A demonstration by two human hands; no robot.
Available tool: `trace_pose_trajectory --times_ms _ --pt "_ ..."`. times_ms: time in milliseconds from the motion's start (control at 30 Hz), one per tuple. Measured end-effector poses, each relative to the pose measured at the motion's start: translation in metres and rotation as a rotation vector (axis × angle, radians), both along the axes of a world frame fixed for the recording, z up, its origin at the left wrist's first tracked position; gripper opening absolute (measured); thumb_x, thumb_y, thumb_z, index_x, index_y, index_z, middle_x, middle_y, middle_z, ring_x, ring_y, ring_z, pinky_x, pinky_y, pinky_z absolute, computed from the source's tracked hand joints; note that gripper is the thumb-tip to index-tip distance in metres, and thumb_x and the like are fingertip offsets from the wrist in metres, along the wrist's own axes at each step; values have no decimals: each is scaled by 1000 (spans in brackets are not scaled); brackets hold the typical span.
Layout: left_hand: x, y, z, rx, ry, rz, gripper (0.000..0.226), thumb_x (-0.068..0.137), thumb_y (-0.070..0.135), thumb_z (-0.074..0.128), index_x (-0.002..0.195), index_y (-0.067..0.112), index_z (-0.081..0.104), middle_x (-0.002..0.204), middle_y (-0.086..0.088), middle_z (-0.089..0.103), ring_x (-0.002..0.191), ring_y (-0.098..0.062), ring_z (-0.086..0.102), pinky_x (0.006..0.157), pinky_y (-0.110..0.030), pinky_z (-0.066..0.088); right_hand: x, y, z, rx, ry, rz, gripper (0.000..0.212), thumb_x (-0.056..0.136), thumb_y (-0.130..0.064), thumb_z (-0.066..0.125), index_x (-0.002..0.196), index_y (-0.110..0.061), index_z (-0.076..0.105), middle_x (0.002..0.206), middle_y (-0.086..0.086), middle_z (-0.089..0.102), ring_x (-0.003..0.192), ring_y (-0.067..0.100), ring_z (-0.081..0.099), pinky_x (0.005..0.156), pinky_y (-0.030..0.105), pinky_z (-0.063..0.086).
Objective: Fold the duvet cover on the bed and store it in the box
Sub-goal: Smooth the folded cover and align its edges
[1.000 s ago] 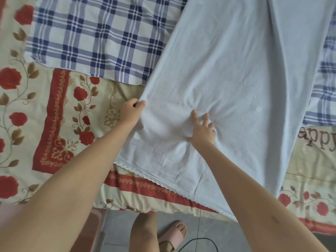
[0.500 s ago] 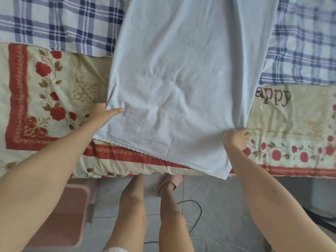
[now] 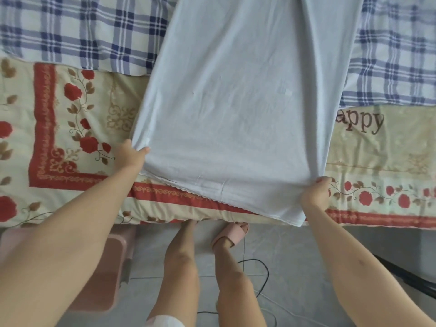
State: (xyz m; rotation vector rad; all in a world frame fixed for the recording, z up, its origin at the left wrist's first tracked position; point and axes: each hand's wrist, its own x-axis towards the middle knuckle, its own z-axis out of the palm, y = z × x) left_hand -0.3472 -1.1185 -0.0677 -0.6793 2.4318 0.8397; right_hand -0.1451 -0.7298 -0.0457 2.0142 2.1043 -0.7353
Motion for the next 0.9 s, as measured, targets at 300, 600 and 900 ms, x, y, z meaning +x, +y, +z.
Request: trace_pose_trajectory --times_ms 300,600,900 --pt "41 -44 8 71 -14 62 29 82 21 71 102 0 65 95 -10 64 85 -23 58 73 -30 42 47 -50 -15 -213 -114 -53 51 92 -12 46 138 -6 26 132 19 51 116 40 52 92 44 41" --pt "50 31 15 -411 -26 111 67 81 14 61 138 5 27 146 -21 23 131 -35 28 109 -48 20 1 -69 -9 46 -353 133 40 85 4 36 112 -8 63 103 17 65 92 30 65 82 37 49" --pt "62 122 -6 -116 -47 -848 91 84 56 55 151 31 -2 154 -4 -27 142 -26 -25 109 -62 -5 -151 -62 -38 142 -168 1925 61 97 -40 33 151 -37 4 160 -3 2 147 31 0 112 61 -4"
